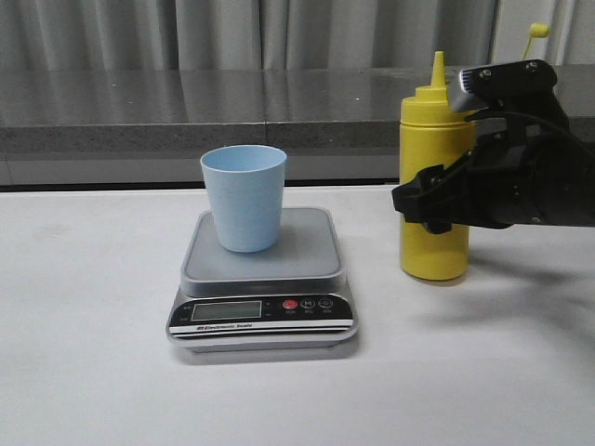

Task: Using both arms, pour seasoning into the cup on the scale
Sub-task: 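Turn the bottle upright and lower it onto the table, then open the right gripper and withdraw it from the bottle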

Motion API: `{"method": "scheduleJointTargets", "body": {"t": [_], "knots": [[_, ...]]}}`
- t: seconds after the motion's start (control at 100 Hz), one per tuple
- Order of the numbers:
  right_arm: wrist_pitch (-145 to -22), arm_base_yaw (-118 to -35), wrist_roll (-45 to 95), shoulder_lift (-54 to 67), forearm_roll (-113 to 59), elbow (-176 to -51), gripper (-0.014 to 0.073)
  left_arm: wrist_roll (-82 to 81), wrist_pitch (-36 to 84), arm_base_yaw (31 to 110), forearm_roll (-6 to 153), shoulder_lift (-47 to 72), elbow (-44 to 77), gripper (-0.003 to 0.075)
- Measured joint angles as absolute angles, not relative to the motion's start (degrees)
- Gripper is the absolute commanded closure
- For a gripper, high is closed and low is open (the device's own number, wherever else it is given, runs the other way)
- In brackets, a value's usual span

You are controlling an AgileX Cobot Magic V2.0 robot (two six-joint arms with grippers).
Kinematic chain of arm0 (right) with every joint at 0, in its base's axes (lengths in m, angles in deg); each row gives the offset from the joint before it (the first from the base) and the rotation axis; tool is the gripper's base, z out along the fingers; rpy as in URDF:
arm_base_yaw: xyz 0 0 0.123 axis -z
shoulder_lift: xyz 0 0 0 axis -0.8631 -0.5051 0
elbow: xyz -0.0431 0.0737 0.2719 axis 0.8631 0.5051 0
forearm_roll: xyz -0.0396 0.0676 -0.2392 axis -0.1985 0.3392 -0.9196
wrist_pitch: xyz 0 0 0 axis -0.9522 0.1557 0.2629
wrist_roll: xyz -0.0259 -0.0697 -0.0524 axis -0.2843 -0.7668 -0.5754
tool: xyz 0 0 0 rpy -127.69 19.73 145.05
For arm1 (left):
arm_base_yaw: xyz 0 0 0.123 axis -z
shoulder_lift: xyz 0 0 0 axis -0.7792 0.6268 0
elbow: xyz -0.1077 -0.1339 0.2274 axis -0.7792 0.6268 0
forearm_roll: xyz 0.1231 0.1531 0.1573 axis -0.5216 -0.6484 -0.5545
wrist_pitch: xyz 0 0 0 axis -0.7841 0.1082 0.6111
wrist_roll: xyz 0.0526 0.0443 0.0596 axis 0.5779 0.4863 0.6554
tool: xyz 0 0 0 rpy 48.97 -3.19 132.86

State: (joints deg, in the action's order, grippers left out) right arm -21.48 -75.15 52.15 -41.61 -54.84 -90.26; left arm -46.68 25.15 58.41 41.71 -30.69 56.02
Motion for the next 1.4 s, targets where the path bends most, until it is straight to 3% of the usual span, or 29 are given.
{"method": "scheduleJointTargets", "body": {"t": [0.21, 0.5, 0.97, 1.4], "knots": [[-21.5, -75.1, 52.1, -41.6, -55.0, -90.3, 0.0321, -46.7, 25.1, 58.4, 41.7, -30.7, 56.0, 0.0740], [-19.9, -75.1, 52.1, -41.6, -55.0, -88.8, -0.0075, -46.7, 25.1, 58.4, 41.7, -30.7, 56.0, 0.0740], [-19.5, -75.1, 52.1, -41.0, -55.0, -85.7, -0.0055, -46.7, 25.1, 58.4, 41.7, -30.7, 56.0, 0.0740], [-19.1, -75.1, 52.1, -32.9, -54.0, -78.0, -0.0055, -46.7, 25.1, 58.4, 41.7, -30.7, 56.0, 0.0740]]}}
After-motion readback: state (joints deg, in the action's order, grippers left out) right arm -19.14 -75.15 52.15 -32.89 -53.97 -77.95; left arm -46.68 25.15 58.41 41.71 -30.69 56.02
